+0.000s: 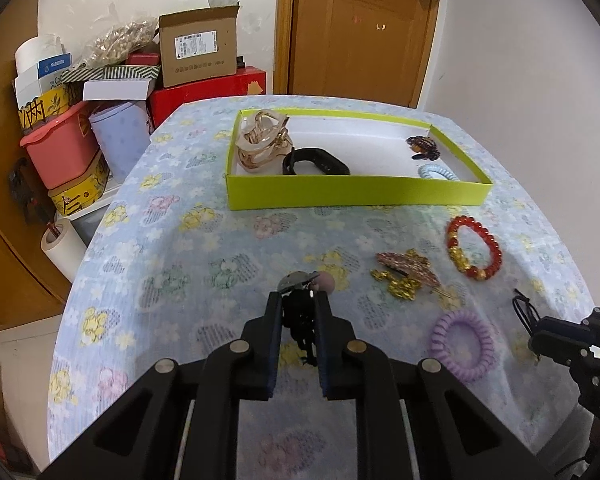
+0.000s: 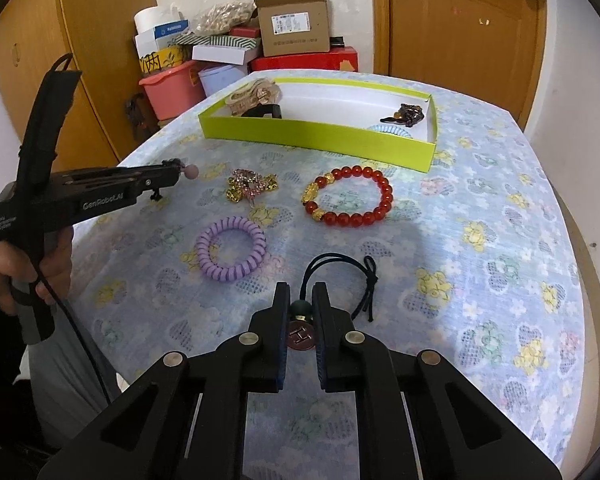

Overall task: Organize jewelry
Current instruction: 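Grasp the black clip with pink ball with the left tool while the right tool grasps the H-pendant hair tie, then carry the clip and H-pendant hair tie into the tray and open both tools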

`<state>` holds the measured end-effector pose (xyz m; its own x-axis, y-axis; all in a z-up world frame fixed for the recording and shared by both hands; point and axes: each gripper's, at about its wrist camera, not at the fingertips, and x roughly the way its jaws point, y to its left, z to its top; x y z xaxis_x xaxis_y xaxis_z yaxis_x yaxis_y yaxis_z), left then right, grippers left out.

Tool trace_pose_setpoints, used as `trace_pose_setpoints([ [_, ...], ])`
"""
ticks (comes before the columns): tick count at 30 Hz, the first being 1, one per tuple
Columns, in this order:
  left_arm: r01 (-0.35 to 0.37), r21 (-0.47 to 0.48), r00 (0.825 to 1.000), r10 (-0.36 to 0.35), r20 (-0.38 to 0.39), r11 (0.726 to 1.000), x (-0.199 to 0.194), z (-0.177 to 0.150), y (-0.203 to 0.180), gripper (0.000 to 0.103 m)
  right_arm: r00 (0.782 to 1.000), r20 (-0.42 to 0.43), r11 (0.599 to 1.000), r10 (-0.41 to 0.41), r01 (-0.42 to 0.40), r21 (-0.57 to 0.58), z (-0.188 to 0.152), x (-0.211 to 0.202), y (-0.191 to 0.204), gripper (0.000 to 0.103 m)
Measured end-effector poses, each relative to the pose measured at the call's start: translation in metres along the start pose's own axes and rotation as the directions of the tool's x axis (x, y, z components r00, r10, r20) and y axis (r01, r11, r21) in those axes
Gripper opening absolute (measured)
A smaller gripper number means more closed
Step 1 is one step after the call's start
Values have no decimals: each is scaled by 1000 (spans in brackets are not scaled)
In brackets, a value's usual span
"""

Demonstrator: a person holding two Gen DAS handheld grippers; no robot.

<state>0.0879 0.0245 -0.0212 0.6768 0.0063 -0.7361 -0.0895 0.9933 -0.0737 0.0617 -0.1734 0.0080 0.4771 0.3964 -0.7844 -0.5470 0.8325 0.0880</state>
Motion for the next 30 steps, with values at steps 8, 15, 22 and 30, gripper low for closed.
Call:
trace_pose_setpoints([
  [8,16,-4,1000,-16,24,1000,-17,-2,-3,16,998,54,999,18,-20,45,4,-19,-7,11],
  [15,55,2,997,-55,62,999,-36,4,-8,16,994,103,998,31,-36,51,13,-34,-8,11],
  [22,69,13,994,-69,83,998,-44,11,-13,16,989,141,997,42,-51,64,27,-43,-17,11],
  [30,84,36,992,-88,95,996,-45,26,-19,16,985,172,998,32,-40,42,45,-46,-19,11],
])
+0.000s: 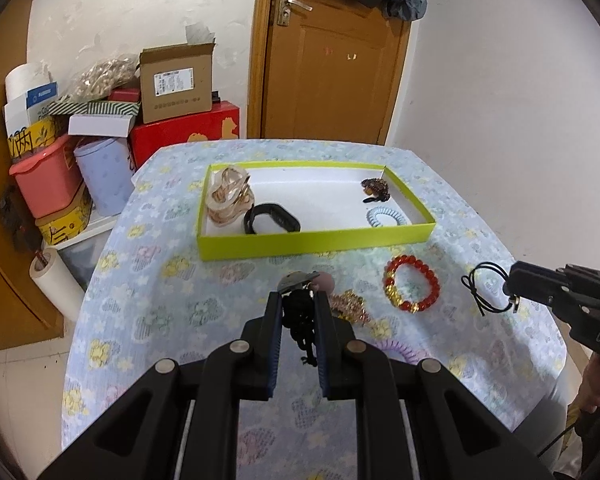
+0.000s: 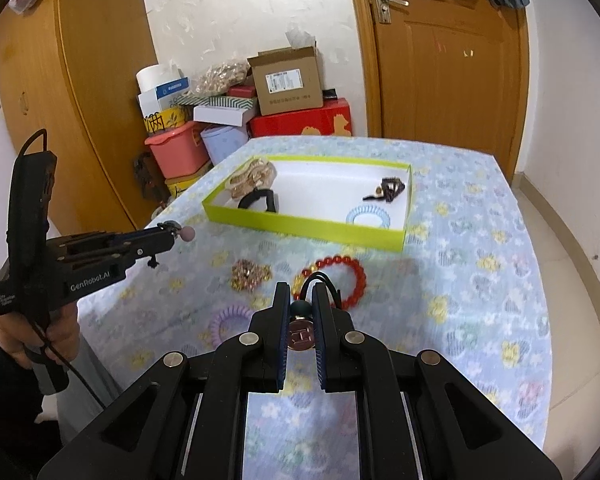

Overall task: Organize jewelry
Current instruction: 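Carry the clip and H-pendant hair tie into the tray and open both tools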

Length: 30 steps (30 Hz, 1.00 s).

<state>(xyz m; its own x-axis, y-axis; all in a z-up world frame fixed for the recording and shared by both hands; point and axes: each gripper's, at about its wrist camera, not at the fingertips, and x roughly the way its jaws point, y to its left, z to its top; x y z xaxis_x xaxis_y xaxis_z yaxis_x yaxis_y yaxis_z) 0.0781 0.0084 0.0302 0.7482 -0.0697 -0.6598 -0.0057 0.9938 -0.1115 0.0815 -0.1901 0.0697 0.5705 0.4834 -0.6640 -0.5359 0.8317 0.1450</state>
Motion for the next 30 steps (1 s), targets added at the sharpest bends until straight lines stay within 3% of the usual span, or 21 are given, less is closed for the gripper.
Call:
trace_pose_setpoints([
  [17,4,44,1000,-4,14,999,29,51,-6,16,999,34,999,-31,31,-18,50,31,-24,11],
  [30,4,63,1000,-3,-12,998,89,99,-3,16,998,-7,998,-67,67,-10,89,92,-61,11],
])
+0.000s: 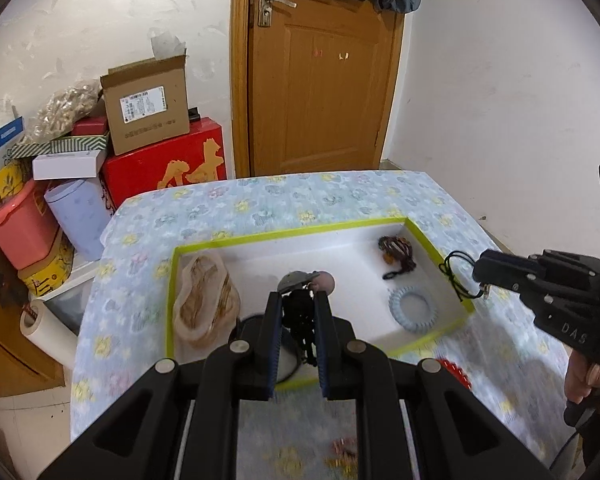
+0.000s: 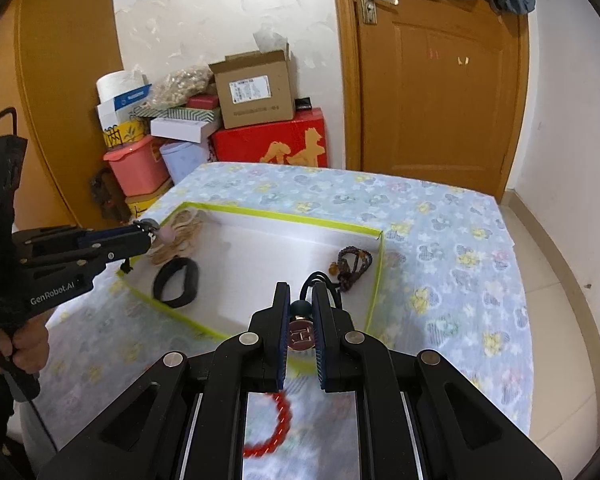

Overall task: Organize jewelry
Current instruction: 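Carry the clip and H-pendant hair tie into the tray and open both tools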

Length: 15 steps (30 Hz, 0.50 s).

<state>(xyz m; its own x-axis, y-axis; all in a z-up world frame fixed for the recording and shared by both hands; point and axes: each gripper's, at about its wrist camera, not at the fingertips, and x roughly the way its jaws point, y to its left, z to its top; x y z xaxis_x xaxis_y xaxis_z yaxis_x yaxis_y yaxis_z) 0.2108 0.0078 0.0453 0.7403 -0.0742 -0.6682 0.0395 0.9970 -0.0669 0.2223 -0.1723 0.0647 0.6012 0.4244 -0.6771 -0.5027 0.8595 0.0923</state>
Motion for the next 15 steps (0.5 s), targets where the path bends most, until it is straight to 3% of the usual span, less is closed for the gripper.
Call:
trace_pose_setpoints([
  [15,-42,-19,993,40,-111,999,79,10,15,16,987,-155,999,32,-29,26,-14,74,-15,11],
])
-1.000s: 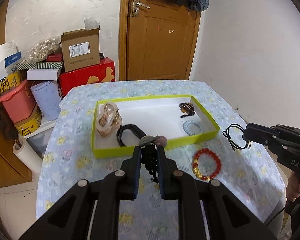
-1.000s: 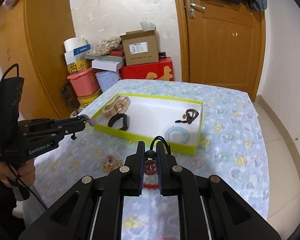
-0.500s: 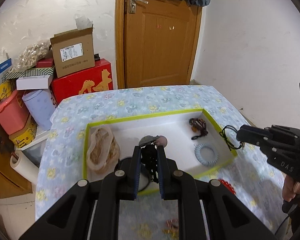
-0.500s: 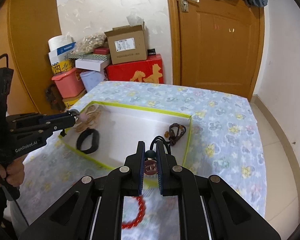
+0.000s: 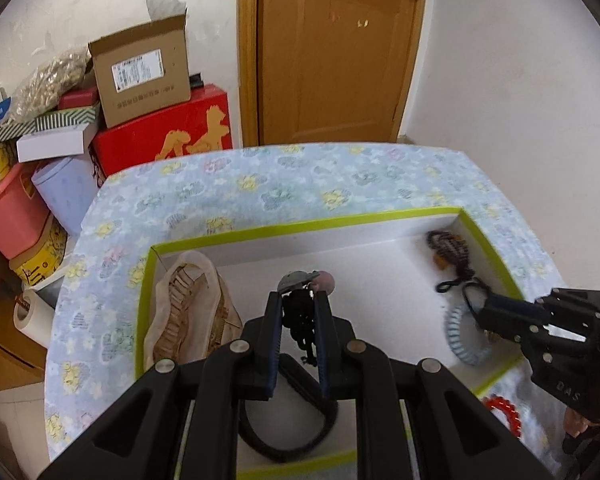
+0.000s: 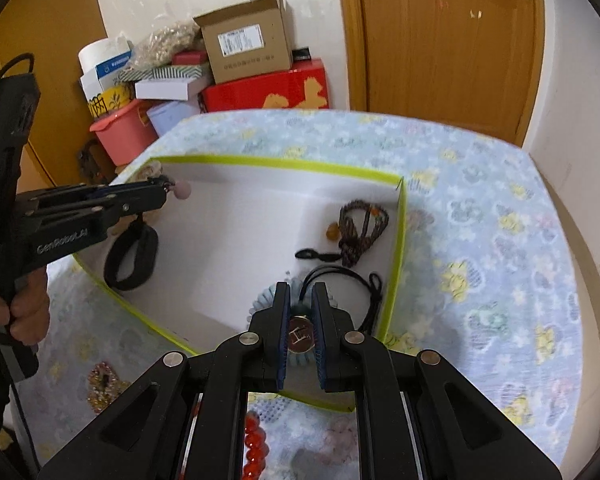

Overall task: Organize jewelry
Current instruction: 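Carry the clip and H-pendant hair tie into the tray and open both tools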

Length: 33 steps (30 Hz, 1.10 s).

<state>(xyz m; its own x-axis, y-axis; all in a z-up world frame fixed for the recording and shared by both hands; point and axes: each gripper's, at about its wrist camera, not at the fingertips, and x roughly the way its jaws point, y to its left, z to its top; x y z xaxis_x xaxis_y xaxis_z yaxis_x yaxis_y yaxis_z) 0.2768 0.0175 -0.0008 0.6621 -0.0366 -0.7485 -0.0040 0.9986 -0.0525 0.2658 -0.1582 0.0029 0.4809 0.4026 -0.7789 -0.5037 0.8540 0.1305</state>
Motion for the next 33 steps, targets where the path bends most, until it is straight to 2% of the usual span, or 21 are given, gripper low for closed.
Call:
trace_pose_setpoints([
  [9,-29,2,998,29,-47,1000,23,-1,0,16,999,-19,999,34,-33,20,1,6,-3,11],
  [12,-30,-15,998,29,-62,999,27,-1,4,17,999,-19,999,36,-36,13,2,5,-1,19],
  [14,-29,-31,997,27,-68,999,29,-1,6,17,999,-9,999,36,-36,9,2,2,0,34],
  [16,-28,-34,997,26,-76,999,29,-1,6,17,999,0,999,37,-37,17,2,-2,0,39],
  [20,-22,-34,997,20,-69,999,24,-1,6,20,999,10,999,33,-34,29,0,-9,0,39],
  [22,-21,-36,998,18,-58,999,19,-1,5,27,999,16,999,29,-29,25,0,-13,2,39],
  [28,-10,-31,1000,10,-14,999,-9,-4,2,29,999,47,1000,8,-9,29,-9,-38,7,39],
  [33,1,-31,1000,0,19,1000,-41,-19,-2,29,997,68,999,-26,24,32,-22,-62,14,40],
])
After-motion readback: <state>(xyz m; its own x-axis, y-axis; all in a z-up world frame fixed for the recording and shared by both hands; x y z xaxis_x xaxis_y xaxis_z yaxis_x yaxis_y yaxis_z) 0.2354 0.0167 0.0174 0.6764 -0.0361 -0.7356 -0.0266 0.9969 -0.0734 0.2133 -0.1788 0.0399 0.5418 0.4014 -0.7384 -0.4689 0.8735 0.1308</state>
